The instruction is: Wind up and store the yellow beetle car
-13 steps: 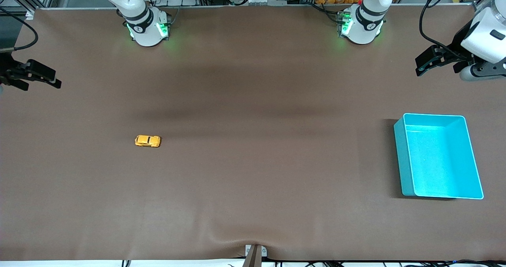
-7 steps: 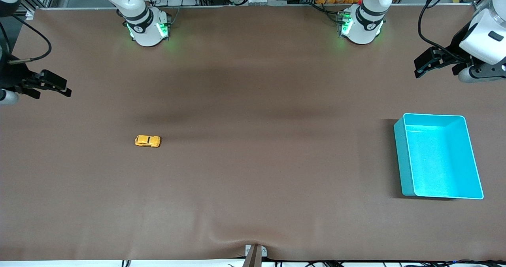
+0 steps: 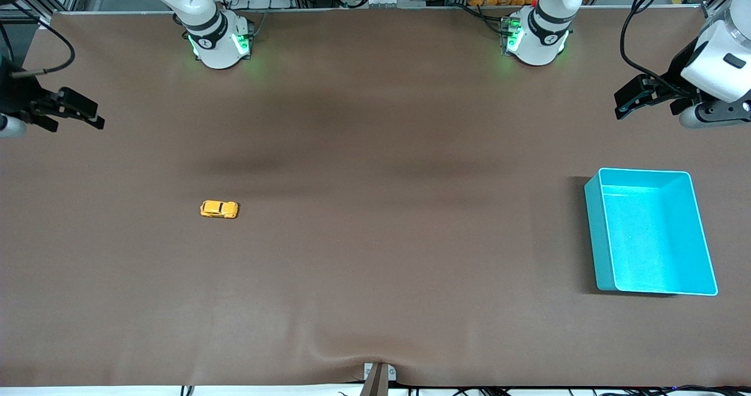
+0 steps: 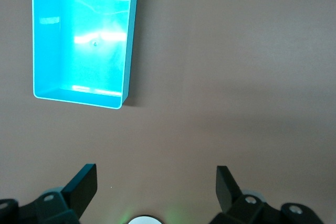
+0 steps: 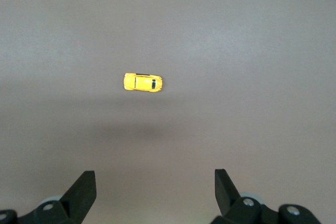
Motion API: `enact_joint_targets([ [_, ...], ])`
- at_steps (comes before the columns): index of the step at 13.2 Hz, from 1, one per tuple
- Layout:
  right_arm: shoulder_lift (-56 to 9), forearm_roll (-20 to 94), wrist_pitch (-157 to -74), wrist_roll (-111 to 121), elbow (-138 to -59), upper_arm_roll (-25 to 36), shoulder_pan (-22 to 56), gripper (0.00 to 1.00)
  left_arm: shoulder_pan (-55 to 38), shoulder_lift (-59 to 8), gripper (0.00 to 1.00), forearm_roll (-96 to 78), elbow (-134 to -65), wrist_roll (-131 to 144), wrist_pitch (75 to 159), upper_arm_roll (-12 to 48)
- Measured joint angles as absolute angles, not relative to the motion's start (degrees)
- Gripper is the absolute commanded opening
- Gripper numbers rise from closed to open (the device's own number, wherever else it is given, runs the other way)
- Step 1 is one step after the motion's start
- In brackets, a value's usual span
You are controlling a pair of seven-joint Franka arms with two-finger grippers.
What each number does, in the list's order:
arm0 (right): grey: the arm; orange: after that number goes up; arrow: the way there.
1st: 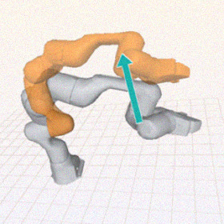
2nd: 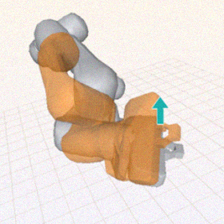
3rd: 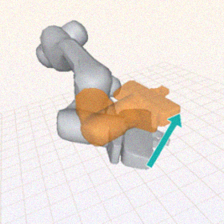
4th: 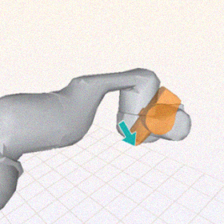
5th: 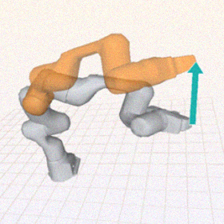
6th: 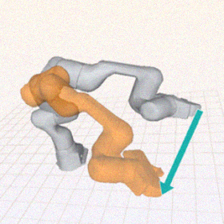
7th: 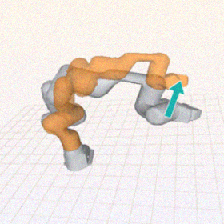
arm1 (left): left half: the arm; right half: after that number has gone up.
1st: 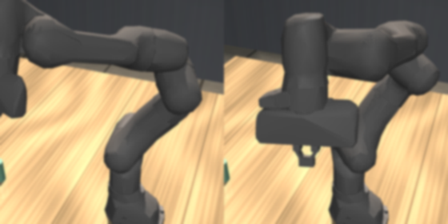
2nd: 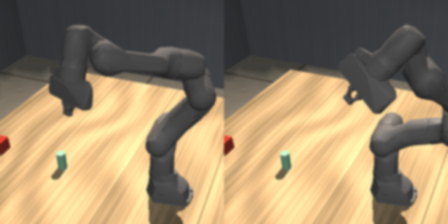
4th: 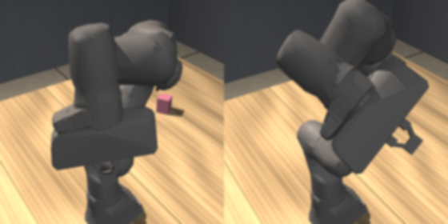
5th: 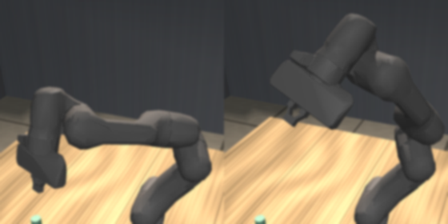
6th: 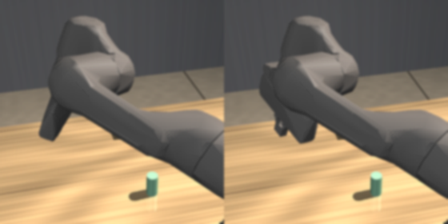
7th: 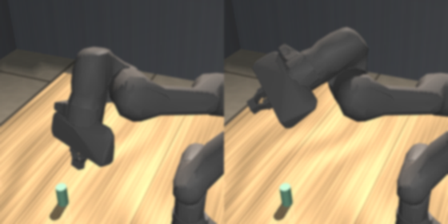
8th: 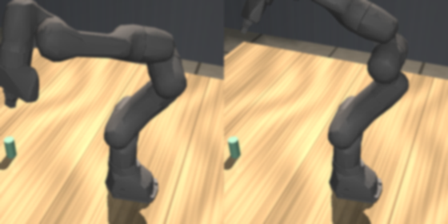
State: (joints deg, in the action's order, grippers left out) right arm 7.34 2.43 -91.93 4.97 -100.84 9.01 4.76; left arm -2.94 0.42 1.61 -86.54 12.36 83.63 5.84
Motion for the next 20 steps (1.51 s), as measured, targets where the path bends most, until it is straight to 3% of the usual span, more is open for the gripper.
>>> enact_joint_targets([
  [6, 8.32, 2.07, -87.61, 4.75, -96.22, 8.19, 4.77, 1.00, -2.87, 0.42, 1.00, 1.61, -86.54, 12.36, 83.68, 5.79],
  [20, 7.75, 1.96, -87.37, 4.49, -96.23, 8.19, 4.77, 1.00, -2.84, 0.41, 1.00, 1.61, -86.54, 12.36, 83.70, 5.76],
])
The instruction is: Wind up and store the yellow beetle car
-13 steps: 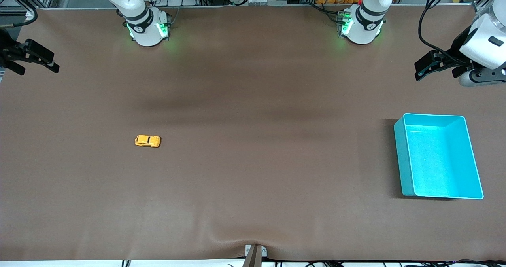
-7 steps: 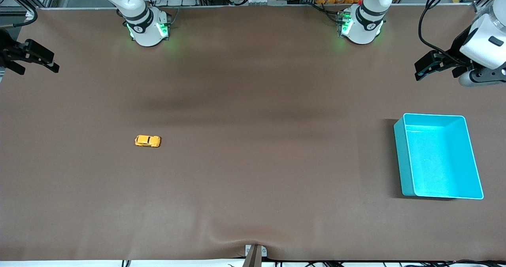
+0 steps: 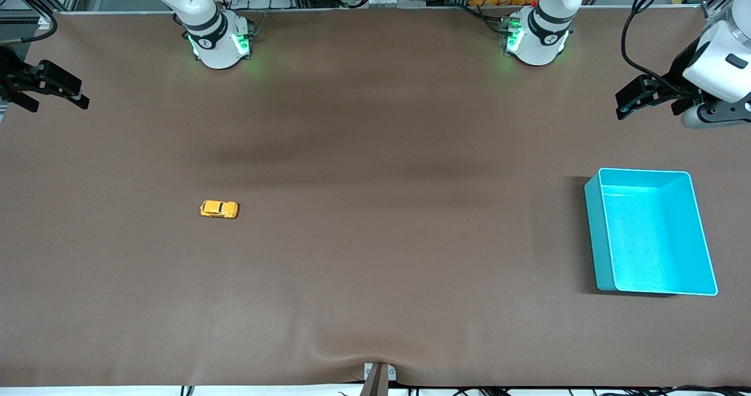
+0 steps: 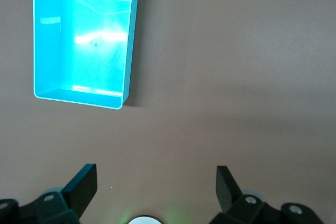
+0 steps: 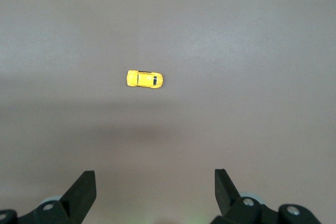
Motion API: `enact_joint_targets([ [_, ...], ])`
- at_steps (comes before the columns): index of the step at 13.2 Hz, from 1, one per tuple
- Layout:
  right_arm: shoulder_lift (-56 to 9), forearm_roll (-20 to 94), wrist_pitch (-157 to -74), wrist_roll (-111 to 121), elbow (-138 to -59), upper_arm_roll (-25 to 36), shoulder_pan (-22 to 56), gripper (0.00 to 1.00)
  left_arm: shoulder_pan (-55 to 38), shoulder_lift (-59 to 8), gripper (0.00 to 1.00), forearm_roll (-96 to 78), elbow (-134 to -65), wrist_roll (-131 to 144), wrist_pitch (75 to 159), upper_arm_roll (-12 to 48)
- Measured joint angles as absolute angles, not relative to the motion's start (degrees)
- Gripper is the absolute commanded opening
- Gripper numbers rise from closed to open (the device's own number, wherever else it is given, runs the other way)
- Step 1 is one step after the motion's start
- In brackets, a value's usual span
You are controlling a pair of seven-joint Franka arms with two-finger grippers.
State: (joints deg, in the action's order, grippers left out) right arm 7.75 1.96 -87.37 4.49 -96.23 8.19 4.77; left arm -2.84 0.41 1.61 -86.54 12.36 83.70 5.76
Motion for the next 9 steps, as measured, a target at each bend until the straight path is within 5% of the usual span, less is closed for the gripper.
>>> enact_joint_targets([
  [9, 4.41, 1.96, -87.42, 5.36, -96.80, 8.05, 6.06, 1.00, -2.84, 0.40, 1.00, 1.61, -86.53, 12.36, 83.71, 5.75],
])
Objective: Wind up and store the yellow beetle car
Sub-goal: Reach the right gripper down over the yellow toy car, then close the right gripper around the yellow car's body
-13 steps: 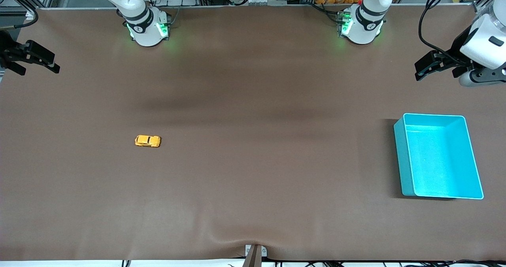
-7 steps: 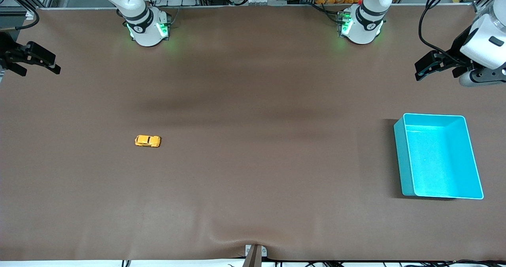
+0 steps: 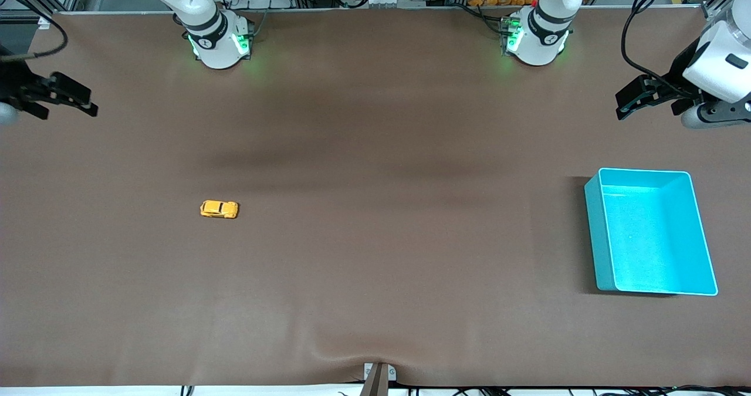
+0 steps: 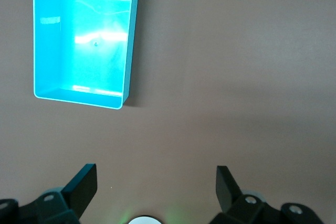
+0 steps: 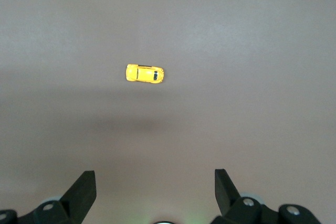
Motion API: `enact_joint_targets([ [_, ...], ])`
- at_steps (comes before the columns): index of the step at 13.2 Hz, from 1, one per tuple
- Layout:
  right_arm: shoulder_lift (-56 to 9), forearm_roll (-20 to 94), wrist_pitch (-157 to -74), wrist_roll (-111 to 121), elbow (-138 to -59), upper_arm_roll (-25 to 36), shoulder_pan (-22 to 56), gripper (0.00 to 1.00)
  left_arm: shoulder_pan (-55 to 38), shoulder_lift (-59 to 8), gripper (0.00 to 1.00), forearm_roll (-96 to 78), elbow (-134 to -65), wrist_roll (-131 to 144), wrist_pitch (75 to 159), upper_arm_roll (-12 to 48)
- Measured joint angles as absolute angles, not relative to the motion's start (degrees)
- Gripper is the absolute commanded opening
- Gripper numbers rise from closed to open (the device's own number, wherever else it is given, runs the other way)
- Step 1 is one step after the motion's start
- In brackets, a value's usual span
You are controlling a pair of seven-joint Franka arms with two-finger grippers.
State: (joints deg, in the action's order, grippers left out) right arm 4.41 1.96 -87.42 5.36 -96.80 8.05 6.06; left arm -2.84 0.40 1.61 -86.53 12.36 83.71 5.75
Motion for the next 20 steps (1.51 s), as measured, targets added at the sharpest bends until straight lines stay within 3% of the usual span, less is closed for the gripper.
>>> enact_joint_targets([
  [6, -4.47, -1.19, -98.41, 17.36, -102.98, 7.91, 11.36, 1.00, -2.82, 0.34, 1.00, 1.61, -86.52, 12.36, 83.71, 5.74],
  [12, -11.65, -1.37, -120.12, 41.68, -114.88, 7.92, 12.15, 1.00, -2.79, 0.25, 1.00, 1.61, -86.51, 12.36, 83.71, 5.73],
  [16, -20.62, -1.38, -129.30, 60.87, -115.49, 8.27, 11.81, 1.00, -2.77, 0.19, 1.00, 1.61, -86.51, 12.36, 83.73, 5.72],
  [17, -22.35, -1.38, -130.36, 63.06, -115.46, 8.34, 11.69, 0.95, -2.77, 0.19, 1.00, 1.61, -86.51, 12.36, 83.74, 5.72],
  [20, -24.09, -1.37, -131.22, 66.78, -115.13, 8.20, 11.82, 0.95, -2.77, 0.18, 1.00, 1.61, -86.51, 12.36, 83.80, 5.72],
])
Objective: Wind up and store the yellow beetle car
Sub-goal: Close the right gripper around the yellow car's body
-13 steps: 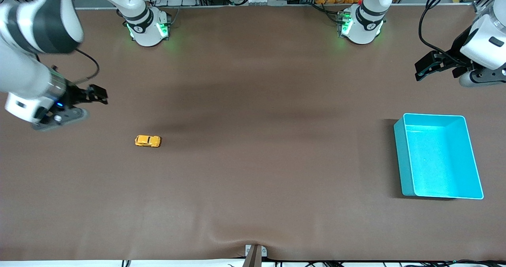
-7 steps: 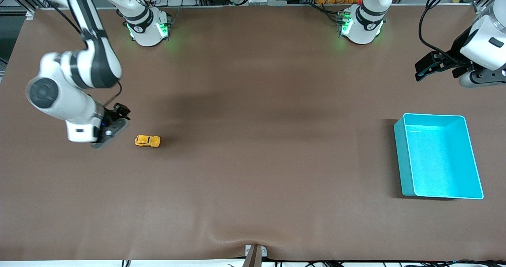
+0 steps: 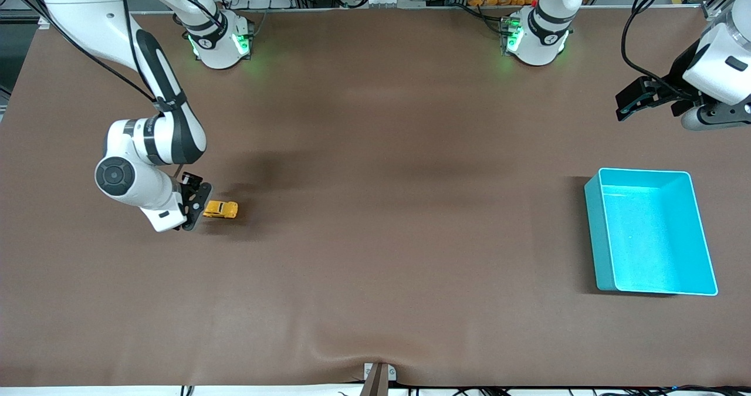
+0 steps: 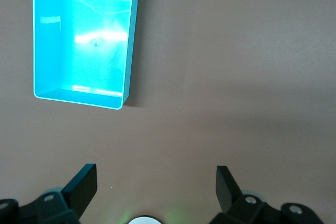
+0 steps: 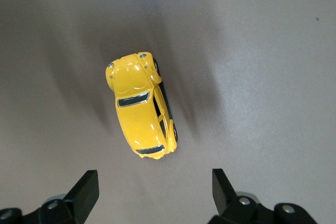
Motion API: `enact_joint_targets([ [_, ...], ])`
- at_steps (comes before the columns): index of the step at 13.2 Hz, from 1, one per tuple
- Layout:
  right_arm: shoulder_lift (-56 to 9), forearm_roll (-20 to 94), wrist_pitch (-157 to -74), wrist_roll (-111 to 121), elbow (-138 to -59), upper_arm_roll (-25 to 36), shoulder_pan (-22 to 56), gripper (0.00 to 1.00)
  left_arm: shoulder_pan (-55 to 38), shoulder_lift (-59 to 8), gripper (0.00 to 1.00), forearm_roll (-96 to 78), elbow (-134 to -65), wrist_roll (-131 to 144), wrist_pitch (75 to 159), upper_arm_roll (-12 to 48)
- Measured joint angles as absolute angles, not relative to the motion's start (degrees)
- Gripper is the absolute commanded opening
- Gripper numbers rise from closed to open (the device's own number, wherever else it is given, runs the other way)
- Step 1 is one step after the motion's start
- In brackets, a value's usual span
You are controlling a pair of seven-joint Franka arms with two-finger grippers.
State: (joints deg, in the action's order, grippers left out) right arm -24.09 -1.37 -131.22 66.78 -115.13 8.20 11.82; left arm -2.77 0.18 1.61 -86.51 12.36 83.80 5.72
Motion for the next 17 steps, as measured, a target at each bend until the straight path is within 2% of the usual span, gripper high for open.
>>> enact_joint_targets([
  [1, -24.09, -1.37, -131.22, 67.30, -114.96, 8.05, 11.84, 0.88, -2.77, 0.18, 1.00, 1.61, -86.51, 12.36, 83.84, 5.72],
  [4, -24.09, -1.36, -131.21, 69.07, -114.44, 6.70, 11.90, 0.87, -2.77, 0.18, 1.00, 1.61, -86.51, 12.36, 83.90, 5.72],
  [6, -24.31, -1.36, -131.15, 69.94, -114.44, 5.31, 11.95, 0.78, -2.77, 0.18, 1.00, 1.61, -86.51, 12.36, 83.94, 5.72],
  [9, -25.22, -1.35, -131.73, 75.32, -114.44, 4.01, 12.09, 0.76, -2.76, 0.18, 1.00, 1.61, -86.51, 12.36, 83.97, 5.72],
  [14, -27.52, -1.35, -134.24, 80.31, -114.44, 4.17, 11.08, 0.64, -2.76, 0.17, 1.00, 1.61, -86.51, 12.36, 83.98, 5.72],
  [17, -27.93, -1.35, -134.30, 80.58, -114.44, 4.15, 10.82, 0.61, -2.76, 0.17, 1.00, 1.61, -86.51, 12.36, 83.98, 5.72],
])
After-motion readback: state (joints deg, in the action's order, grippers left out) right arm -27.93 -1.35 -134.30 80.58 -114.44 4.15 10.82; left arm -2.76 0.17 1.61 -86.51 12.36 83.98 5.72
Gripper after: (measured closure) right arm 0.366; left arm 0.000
